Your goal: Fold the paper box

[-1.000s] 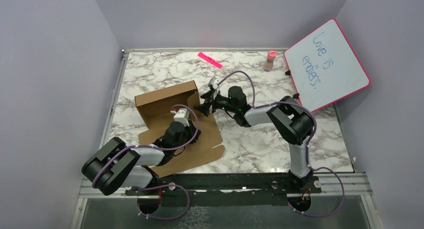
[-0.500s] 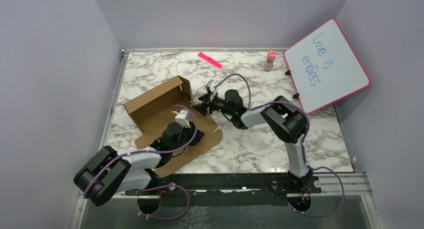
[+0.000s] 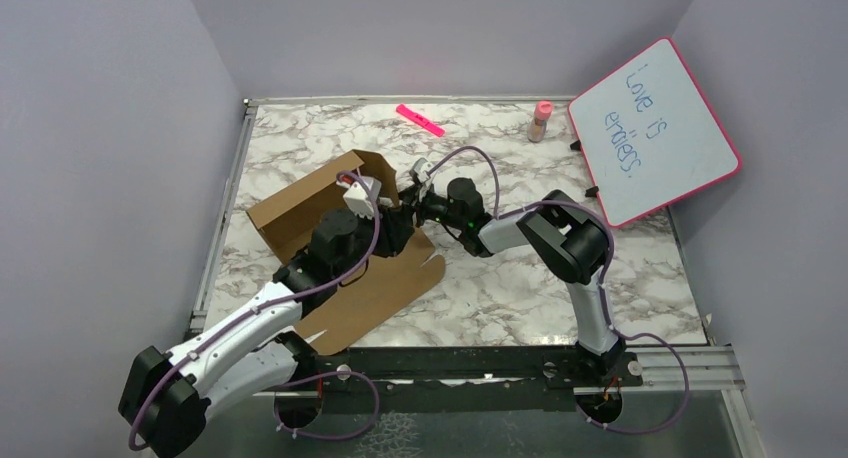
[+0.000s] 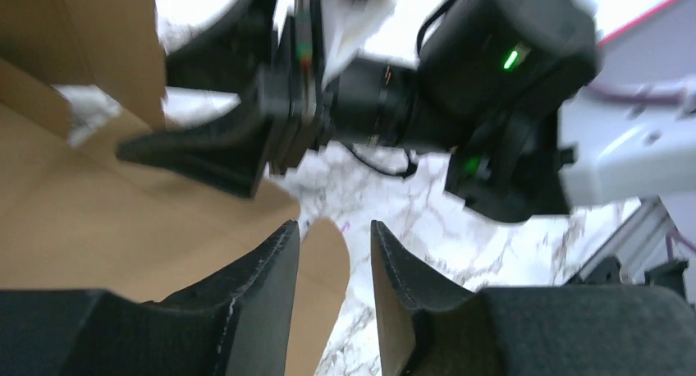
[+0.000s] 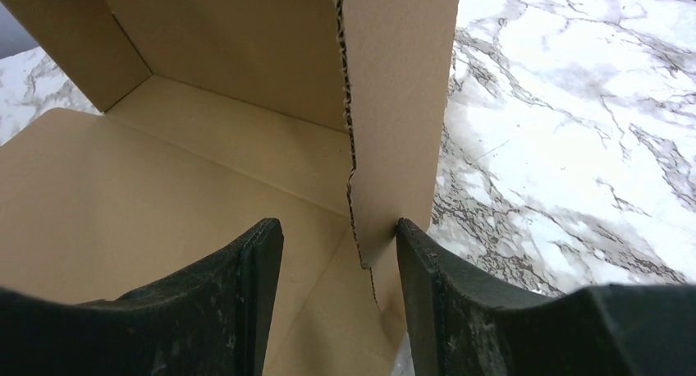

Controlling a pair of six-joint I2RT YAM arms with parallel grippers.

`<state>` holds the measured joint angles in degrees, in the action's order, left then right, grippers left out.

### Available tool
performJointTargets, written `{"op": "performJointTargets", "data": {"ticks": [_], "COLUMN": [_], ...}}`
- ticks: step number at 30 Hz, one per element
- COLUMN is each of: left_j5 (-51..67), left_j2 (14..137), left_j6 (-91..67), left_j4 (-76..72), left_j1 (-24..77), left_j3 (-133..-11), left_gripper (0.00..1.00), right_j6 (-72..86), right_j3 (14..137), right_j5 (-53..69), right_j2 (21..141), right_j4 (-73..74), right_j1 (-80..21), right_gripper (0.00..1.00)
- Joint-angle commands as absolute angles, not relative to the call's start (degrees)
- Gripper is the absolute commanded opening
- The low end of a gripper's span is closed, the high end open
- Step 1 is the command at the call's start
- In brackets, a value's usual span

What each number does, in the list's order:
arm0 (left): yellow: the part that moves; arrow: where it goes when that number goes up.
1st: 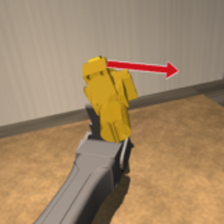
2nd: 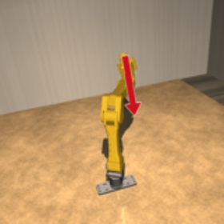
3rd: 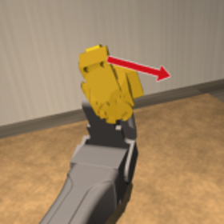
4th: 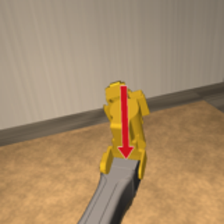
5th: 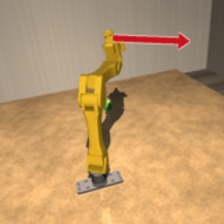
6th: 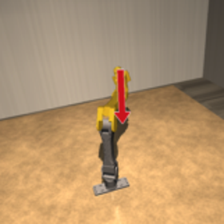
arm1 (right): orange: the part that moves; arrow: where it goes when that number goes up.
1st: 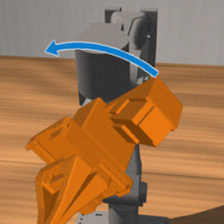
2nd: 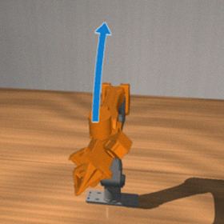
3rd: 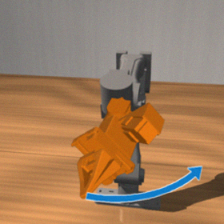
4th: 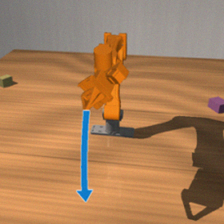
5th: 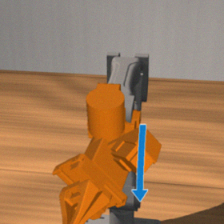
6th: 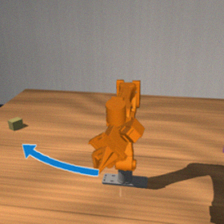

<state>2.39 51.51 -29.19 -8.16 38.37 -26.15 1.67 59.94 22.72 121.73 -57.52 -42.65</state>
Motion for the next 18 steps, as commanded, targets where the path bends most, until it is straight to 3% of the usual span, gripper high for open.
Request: {"op": "performJointTargets", "data": {"ticks": [1,9,18], "left_j5": [-7.7,-16.1,-6.1], "left_j2": [52.4,59.8,68.0], "left_j6": [-23.3,-14.1,-11.5], "left_j4": [10.1,22.4,22.6], "left_j1": [37.7,29.4,12.8], "left_j3": [-40.9,-59.9,-66.4], "left_gripper": [0.41,0.51,0.61], "right_j6": [2.7,3.4,3.6], "right_j3": [59.7,58.1,57.7], "right_j5": [21.9,21.5,22.1], "right_j2": [122.7,121.6,121.3], "right_j4": [-61.2,-61.8,-61.6], "right_j1": [-42.9,-42.9,-42.9], "right_gripper": [0.58,0.57,0.57]}}
